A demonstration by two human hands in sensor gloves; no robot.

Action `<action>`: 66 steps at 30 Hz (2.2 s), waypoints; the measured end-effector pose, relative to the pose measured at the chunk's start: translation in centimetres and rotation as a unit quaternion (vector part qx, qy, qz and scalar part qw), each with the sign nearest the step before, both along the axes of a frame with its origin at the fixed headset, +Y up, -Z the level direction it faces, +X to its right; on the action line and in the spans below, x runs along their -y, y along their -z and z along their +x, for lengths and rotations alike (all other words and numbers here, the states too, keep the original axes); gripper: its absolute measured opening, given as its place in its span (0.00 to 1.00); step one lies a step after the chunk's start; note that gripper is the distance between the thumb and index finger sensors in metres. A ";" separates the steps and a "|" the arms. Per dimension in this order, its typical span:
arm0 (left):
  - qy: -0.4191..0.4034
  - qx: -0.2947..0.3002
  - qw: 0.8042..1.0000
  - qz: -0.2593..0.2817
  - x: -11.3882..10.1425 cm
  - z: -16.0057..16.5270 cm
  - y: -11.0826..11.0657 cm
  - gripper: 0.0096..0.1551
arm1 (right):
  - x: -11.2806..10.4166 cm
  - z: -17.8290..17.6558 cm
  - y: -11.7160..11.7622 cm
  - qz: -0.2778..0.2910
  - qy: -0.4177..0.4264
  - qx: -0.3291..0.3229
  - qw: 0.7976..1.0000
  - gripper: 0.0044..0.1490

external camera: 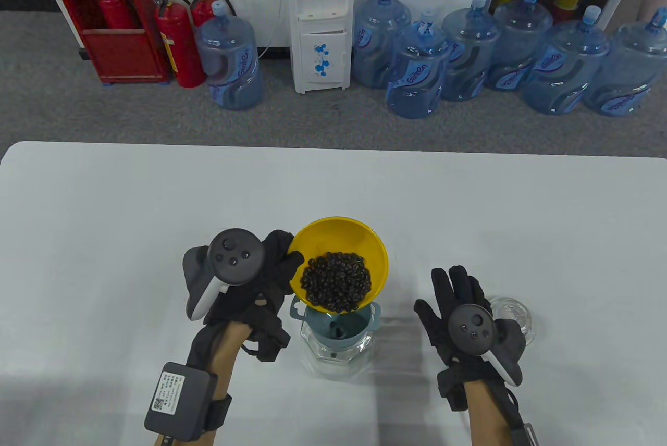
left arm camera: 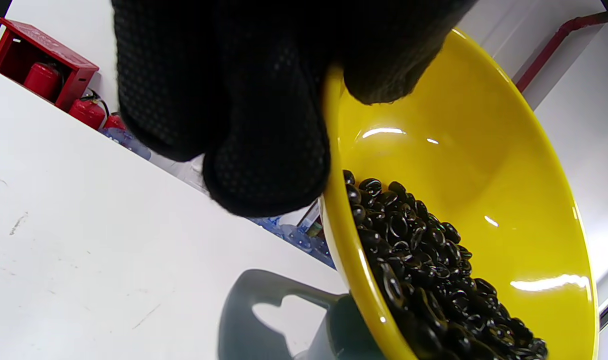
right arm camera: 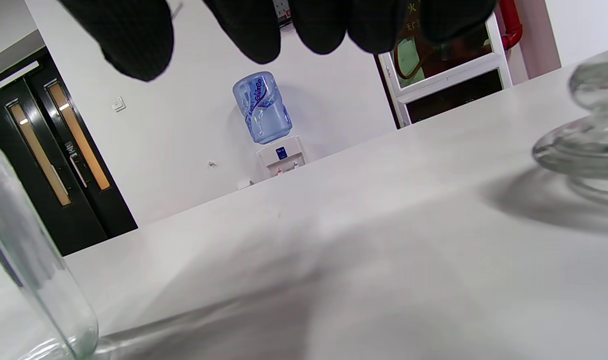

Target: Transfer coffee beans through funnel into glass jar

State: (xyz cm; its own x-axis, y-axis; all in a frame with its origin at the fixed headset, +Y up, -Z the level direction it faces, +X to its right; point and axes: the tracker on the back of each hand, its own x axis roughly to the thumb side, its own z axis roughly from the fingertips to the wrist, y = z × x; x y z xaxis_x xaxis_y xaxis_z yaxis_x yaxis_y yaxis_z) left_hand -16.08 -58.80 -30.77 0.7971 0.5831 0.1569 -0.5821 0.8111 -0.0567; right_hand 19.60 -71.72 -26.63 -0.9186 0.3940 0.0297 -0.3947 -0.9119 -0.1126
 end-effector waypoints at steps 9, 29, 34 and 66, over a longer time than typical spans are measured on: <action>0.002 0.007 1.000 0.003 0.0 0.2 -0.1 0.22 | 0.0 0.0 0.0 0.000 0.001 0.000 1.000 0.47; 0.010 0.014 1.000 0.019 0.1 0.4 -0.4 0.21 | -0.1 0.0 0.0 0.000 0.001 0.001 1.000 0.47; 0.008 0.013 1.000 0.020 0.1 0.3 -0.4 0.21 | -0.1 0.0 0.0 0.000 0.001 0.001 1.000 0.47; 0.045 0.007 0.997 0.066 -0.1 1.1 -1.4 0.20 | -0.2 0.0 -0.1 0.001 0.003 0.001 1.000 0.47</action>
